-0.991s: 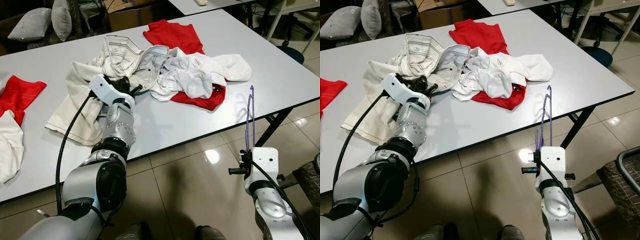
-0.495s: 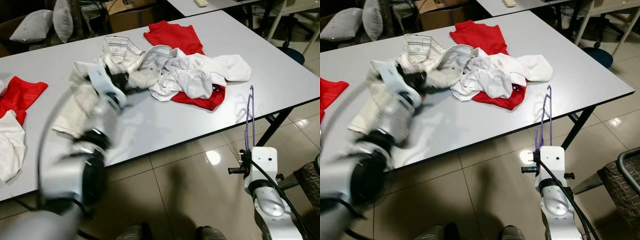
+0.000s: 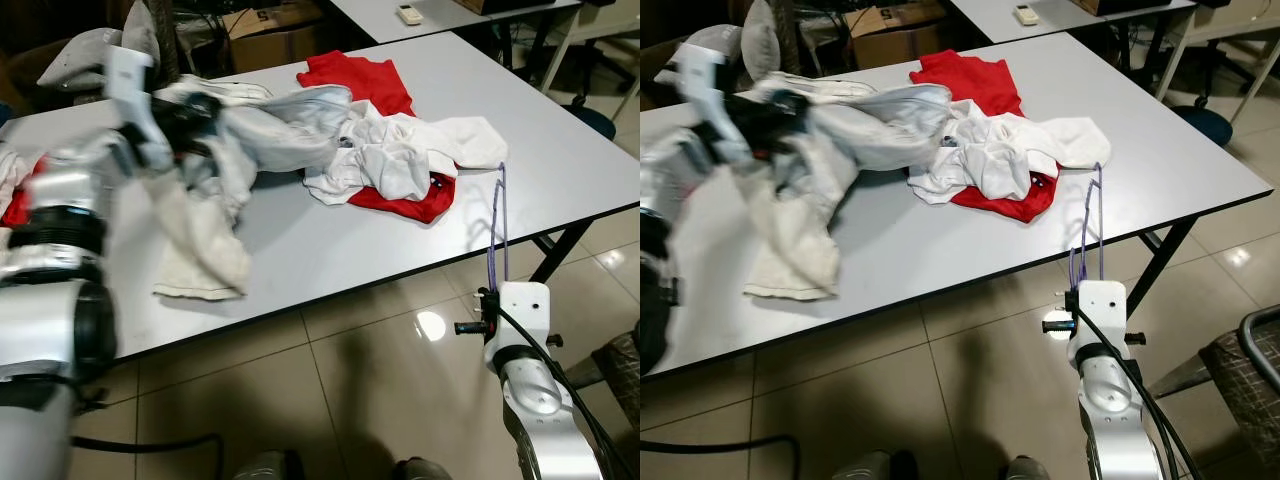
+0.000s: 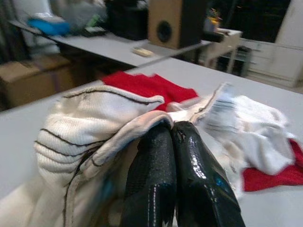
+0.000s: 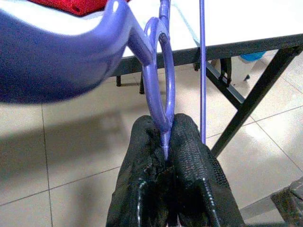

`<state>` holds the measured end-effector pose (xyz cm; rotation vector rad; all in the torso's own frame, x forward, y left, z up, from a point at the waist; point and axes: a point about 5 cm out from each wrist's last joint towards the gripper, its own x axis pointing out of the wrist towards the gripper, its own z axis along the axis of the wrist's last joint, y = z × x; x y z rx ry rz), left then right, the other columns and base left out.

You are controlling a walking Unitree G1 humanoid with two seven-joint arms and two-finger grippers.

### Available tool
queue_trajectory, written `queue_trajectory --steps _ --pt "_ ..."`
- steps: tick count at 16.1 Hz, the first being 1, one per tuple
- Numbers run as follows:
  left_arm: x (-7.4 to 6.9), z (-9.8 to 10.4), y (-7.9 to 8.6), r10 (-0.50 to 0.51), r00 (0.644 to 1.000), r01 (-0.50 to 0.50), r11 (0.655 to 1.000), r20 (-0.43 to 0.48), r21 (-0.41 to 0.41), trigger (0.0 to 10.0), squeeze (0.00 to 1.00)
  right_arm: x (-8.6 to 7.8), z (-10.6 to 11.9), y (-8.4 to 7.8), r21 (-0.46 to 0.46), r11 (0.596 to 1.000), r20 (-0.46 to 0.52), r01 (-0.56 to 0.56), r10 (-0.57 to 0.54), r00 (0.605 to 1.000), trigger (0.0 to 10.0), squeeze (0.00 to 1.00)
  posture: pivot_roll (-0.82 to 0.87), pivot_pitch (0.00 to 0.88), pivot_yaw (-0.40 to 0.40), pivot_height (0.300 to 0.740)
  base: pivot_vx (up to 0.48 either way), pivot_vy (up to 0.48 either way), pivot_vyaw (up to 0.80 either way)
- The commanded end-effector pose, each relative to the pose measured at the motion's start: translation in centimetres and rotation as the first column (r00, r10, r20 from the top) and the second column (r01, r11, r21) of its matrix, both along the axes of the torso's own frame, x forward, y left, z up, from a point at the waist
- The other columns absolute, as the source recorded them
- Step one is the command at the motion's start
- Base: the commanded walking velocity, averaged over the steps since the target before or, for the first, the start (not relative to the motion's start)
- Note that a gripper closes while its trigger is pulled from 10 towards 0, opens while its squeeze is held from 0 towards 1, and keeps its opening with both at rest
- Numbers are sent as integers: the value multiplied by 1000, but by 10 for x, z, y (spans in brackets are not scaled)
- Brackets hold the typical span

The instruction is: Hang hanger

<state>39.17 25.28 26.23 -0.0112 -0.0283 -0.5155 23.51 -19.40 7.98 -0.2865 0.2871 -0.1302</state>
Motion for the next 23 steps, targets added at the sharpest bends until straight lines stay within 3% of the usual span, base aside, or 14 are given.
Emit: queue_trajectory --steps 1,4,6,7,8,10,11,12,14,15,17,19,20,23 --pt "-4 39 18 67 988 -70 997 136 17 0 0 3 -1 2 11 1000 -2 -20 20 1000 10000 0 -124 0 98 740 0 0 0" --pt "-15 63 24 -61 970 77 995 237 -58 0 0 7 -3 1 9 1000 1 -25 25 1000 10000 0 -105 0 90 740 0 0 0" --pt "-15 59 23 -85 976 91 996 199 -21 0 0 7 -4 3 13 999 0 -31 31 1000 10000 0 -93 0 77 740 0 0 0" --pt "-12 44 17 -110 985 106 994 134 35 0 0 6 -8 6 17 999 -7 -36 36 999 10000 0 -92 0 72 740 0 0 0" --pt "-7 4 -7 -189 982 189 974 -7 122 0 0 4 -13 11 24 999 -18 -48 48 999 10000 0 -88 0 76 740 0 0 0" --pt "-8 -32 -34 -271 957 282 953 -103 107 0 0 4 -13 13 23 998 -15 -56 57 998 10000 0 -101 0 104 740 0 0 0" --pt "-14 -67 -48 -287 930 323 936 -228 139 1098 0 3 -13 10 21 999 -12 -43 43 999 10000 0 -104 0 109 740 0 0 0" --pt "-19 -88 -46 -225 920 292 940 -322 177 10000 0 0 -14 9 20 999 -14 -34 34 999 10000 0 -109 0 118 740 0 0 0" --pt "-21 -92 -38 -164 928 228 960 -336 162 10000 0 -3 -15 10 18 999 -18 -34 35 999 10000 0 -109 0 125 740 0 0 0" --pt "-21 -90 -34 -135 938 187 973 -320 138 10000 1000 -5 -16 10 18 999 -20 -33 33 999 10000 0 -106 0 128 740 0 0 0" --pt "-29 -77 -33 -172 948 209 971 -266 116 10000 1000 -8 -18 9 20 999 -22 -24 25 999 10000 0 -96 0 123 740 0 0 0" --pt "-48 -64 -34 -287 935 327 924 -207 197 10000 1000 -6 -19 10 24 999 -23 -26 26 999 10000 0 -80 0 122 740 0 0 0" --pt "-57 -62 -32 -293 931 342 911 -219 230 10000 1000 -3 -18 12 26 999 -19 -30 30 999 10000 0 -77 0 126 740 0 0 0" --pt "-63 -60 -31 -203 941 246 960 -272 136 10000 1000 -4 -18 11 28 999 -15 -25 26 1000 10000 0 -74 0 127 740 0 0 0"
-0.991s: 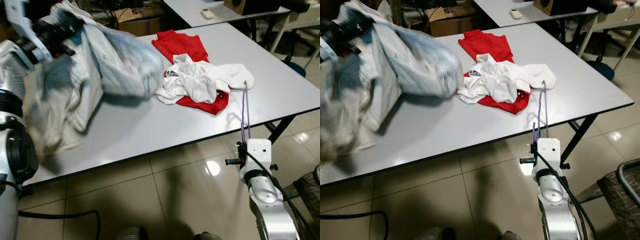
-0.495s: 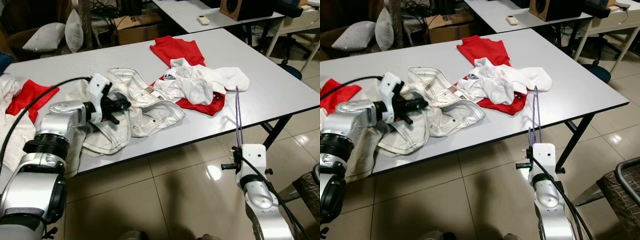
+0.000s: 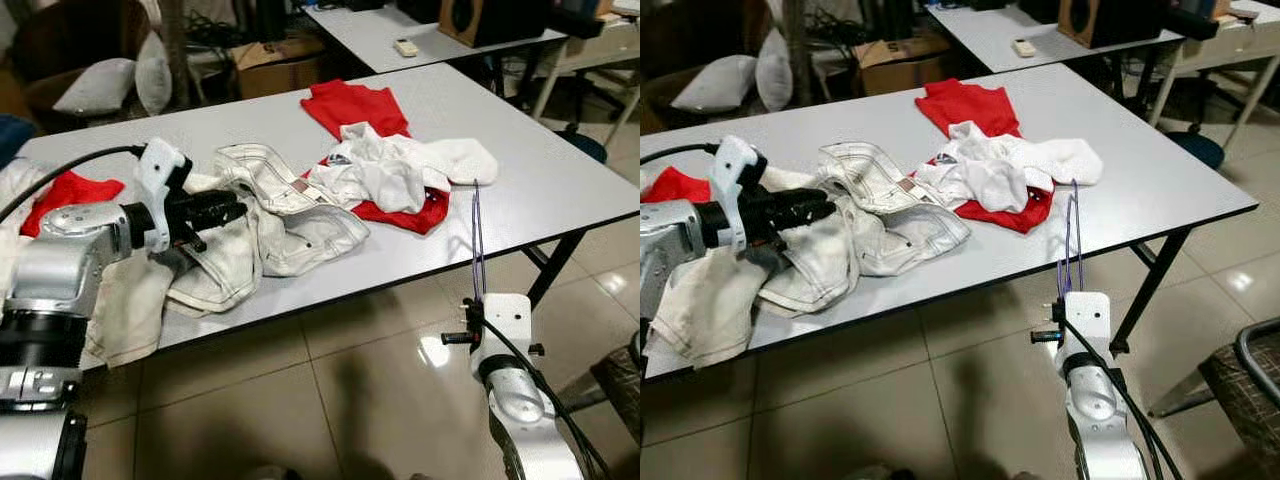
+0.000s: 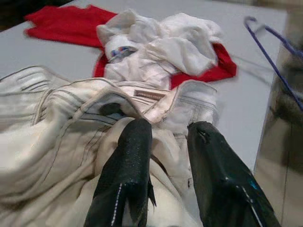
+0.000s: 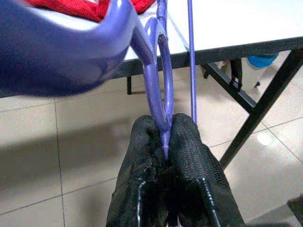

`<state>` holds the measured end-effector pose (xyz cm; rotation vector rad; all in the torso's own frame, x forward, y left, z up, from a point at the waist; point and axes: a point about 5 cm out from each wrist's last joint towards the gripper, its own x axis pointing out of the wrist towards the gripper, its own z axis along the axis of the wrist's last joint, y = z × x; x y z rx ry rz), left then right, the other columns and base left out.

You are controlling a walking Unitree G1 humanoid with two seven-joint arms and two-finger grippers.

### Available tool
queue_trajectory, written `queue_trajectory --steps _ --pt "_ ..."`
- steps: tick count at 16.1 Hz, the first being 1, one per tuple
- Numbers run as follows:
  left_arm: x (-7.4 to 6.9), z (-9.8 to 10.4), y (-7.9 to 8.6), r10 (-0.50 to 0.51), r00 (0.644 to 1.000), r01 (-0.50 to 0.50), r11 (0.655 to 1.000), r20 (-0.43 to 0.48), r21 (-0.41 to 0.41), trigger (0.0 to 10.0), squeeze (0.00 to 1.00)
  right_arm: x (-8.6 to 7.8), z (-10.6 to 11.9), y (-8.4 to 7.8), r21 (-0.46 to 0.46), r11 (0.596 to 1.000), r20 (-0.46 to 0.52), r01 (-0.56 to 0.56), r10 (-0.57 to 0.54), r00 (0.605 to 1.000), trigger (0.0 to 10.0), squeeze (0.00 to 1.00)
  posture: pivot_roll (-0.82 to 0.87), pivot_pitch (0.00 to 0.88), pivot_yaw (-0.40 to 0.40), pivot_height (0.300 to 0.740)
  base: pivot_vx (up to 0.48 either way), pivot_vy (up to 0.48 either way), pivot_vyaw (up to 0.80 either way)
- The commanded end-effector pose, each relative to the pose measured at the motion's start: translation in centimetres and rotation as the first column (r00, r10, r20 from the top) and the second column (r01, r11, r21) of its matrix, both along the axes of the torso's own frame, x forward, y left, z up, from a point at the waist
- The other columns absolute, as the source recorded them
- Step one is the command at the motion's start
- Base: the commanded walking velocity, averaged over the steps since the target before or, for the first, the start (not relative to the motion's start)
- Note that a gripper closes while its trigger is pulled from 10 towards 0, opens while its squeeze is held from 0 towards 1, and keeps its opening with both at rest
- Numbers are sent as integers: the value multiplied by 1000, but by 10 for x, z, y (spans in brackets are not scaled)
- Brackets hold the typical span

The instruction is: Hang hanger

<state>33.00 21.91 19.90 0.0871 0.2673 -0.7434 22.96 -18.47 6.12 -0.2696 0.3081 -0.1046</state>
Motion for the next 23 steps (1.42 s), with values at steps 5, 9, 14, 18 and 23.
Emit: queue_trajectory --steps 5,9,14,18,23 --pt "0 -8 -36 197 974 -217 955 -116 -200 10000 1000 2 0 2 2 1000 2 -14 14 1000 10000 0 -82 0 114 740 0 0 0" --pt "7 -19 -42 327 905 -396 882 -273 -257 10000 0 5 3 -1 -6 1000 10 -14 14 1000 10000 0 -94 0 111 740 0 0 0" --pt "18 -15 -46 479 845 -530 812 -239 -244 10000 0 7 4 -2 -11 1000 13 -16 16 1000 10000 0 -98 0 105 740 0 0 0" --pt "29 -15 -67 459 848 -521 812 -264 -264 10000 0 8 5 -3 -16 1000 15 -20 20 1000 10000 0 -106 0 104 740 0 0 0" --pt "45 -31 -55 646 708 -703 684 -284 -196 10000 0 5 6 -4 -19 1000 21 -8 9 1000 10000 0 -127 0 126 740 0 0 0"
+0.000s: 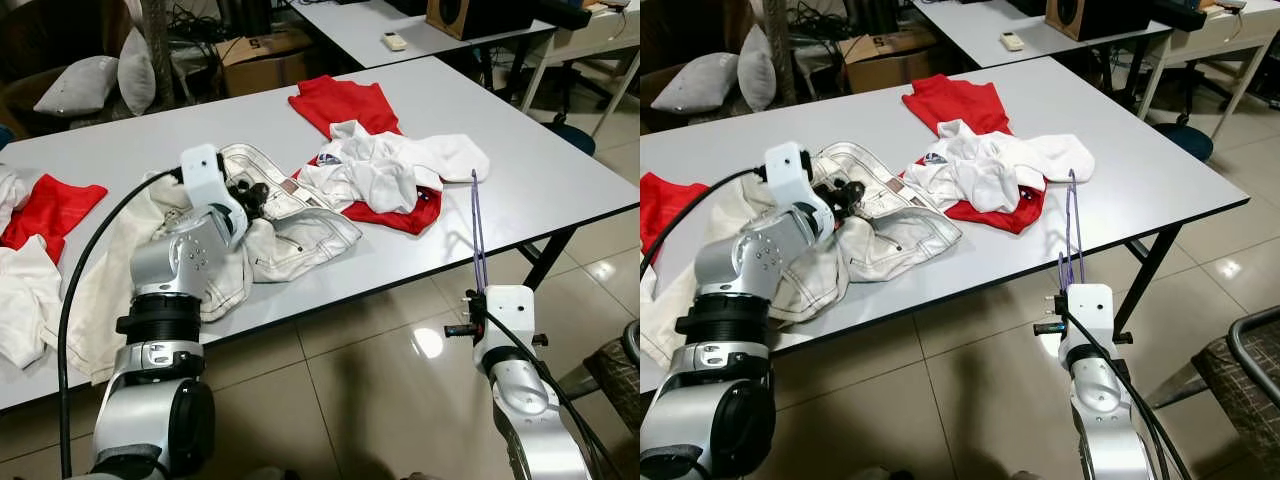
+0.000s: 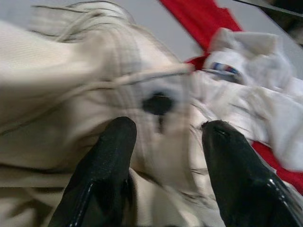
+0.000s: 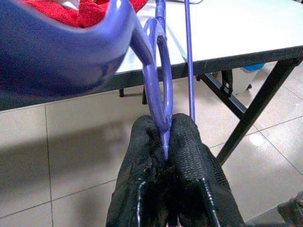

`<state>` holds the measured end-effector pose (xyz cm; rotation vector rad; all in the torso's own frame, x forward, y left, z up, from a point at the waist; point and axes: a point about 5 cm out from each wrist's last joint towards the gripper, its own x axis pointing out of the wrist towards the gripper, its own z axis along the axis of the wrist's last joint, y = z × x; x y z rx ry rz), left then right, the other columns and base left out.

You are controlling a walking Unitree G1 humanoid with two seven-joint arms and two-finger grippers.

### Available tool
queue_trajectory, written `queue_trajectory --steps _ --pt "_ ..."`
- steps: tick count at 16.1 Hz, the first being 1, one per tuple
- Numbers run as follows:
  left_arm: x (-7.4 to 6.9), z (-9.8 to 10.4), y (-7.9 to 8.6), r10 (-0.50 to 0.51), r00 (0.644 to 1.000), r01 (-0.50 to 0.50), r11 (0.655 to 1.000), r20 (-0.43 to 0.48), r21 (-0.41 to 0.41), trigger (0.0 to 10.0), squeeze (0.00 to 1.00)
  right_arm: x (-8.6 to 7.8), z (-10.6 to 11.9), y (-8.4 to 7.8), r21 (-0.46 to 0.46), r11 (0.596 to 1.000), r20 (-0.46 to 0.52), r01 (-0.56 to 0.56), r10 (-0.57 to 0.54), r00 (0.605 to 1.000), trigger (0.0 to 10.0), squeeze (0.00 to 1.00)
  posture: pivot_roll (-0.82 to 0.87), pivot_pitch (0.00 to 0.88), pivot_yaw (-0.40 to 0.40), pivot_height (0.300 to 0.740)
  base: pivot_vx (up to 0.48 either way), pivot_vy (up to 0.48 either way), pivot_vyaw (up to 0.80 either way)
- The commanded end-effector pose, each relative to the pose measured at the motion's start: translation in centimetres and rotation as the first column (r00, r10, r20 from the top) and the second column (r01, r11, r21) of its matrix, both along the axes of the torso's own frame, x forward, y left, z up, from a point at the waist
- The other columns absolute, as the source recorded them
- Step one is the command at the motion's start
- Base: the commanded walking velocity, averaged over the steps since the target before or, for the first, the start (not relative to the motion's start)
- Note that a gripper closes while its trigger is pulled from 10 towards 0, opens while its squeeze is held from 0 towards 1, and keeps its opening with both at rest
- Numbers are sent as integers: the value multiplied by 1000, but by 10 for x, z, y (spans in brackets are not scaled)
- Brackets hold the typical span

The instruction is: Hang hanger

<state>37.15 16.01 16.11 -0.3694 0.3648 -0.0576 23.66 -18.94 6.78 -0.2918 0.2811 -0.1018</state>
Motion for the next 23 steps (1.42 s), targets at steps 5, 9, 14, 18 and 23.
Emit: queue_trajectory --steps 5,9,14,18,23 --pt "3 2 14 16 1000 -17 997 15 76 10000 0 -4 -2 1 6 1000 -4 7 -7 1000 10000 0 -125 0 128 740 0 0 0" --pt "-11 14 9 -360 930 342 922 73 184 10000 0 -3 -2 2 6 1000 -5 0 0 1000 10000 0 -119 0 121 740 0 0 0" --pt "-38 20 58 -612 789 578 712 -51 399 10000 0 -3 -5 4 10 1000 -15 -8 8 1000 10000 0 -113 0 116 740 0 0 0" --pt "-68 4 67 -763 591 783 467 -260 411 10000 0 -3 -6 5 17 1000 -16 -9 9 1000 10000 0 -93 0 113 740 0 0 0" --pt "-72 -36 90 -619 628 772 415 -472 482 10000 0 -3 -6 6 24 1000 -16 1 -1 1000 10000 0 -88 0 123 740 0 0 0"
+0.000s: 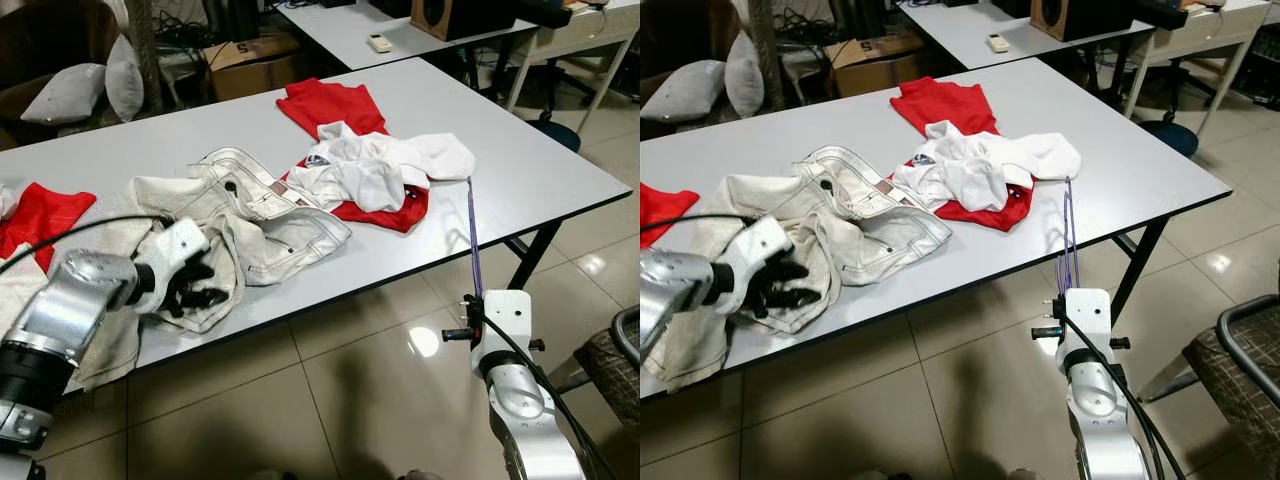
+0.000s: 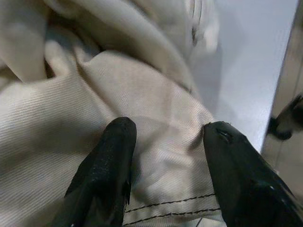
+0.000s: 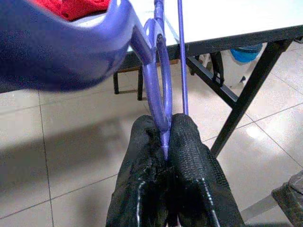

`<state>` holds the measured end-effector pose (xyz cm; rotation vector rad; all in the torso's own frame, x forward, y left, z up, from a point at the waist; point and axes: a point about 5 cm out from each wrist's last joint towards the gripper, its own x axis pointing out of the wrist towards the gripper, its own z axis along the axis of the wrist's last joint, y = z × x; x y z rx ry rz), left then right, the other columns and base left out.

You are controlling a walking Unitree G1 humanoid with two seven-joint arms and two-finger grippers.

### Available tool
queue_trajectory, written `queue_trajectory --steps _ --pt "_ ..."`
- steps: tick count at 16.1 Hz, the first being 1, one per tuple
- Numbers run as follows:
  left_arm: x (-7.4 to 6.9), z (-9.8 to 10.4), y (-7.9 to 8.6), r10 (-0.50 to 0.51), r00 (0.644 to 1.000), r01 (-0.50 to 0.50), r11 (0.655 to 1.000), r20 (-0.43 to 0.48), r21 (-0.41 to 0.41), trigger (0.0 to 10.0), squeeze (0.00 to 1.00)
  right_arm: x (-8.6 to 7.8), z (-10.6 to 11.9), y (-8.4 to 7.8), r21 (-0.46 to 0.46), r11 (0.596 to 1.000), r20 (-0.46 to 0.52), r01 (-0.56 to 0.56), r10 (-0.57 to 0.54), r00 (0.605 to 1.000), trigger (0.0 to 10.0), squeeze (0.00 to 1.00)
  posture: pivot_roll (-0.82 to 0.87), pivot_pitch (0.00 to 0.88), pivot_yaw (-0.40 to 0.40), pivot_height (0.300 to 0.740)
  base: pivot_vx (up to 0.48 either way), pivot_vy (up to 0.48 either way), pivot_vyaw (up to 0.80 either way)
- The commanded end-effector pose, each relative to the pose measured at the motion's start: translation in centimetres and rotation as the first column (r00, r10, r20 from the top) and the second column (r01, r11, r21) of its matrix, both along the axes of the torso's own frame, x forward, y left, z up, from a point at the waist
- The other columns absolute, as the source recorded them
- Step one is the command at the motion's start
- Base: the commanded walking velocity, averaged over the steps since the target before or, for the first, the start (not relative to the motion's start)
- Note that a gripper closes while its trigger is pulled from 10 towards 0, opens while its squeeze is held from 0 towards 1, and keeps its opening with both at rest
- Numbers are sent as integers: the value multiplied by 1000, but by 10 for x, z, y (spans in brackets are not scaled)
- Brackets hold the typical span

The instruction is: Hang hanger

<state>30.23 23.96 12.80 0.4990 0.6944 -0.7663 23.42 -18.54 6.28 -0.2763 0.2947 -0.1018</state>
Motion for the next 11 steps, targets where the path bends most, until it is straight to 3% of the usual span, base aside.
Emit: queue_trajectory --steps 1,3,7,8,9,10,11 --pt "-1 -5 14 39 999 -39 996 5 82 10000 0 0 -1 2 9 1000 -3 -2 2 1000 10000 0 -88 0 123 740 0 0 0" --pt "-5 -12 53 99 995 -98 940 14 326 10000 0 0 -2 2 11 1000 -4 2 -2 1000 10000 0 -88 0 123 740 0 0 0" --pt "-7 14 96 207 975 -222 897 83 381 10000 0 0 -2 2 10 1000 -7 -2 2 1000 10000 0 -78 0 110 740 0 0 0" --pt "-5 25 102 231 965 -259 901 121 347 10000 0 0 -2 2 10 1000 -8 -5 6 1000 10000 0 -78 0 110 740 0 0 0" --pt "3 44 98 244 954 -276 942 175 189 10000 0 1 -2 2 9 1000 -8 -9 9 1000 10000 0 -71 0 103 740 0 0 0" --pt "8 64 83 208 953 -207 978 220 -25 10000 0 1 -2 3 9 1000 -9 -12 13 1000 10000 0 -71 0 103 740 0 0 0" --pt "10 76 74 172 954 -139 979 245 -147 10000 0 1 -2 3 10 1000 -9 -14 14 1000 10000 0 -71 0 103 740 0 0 0"
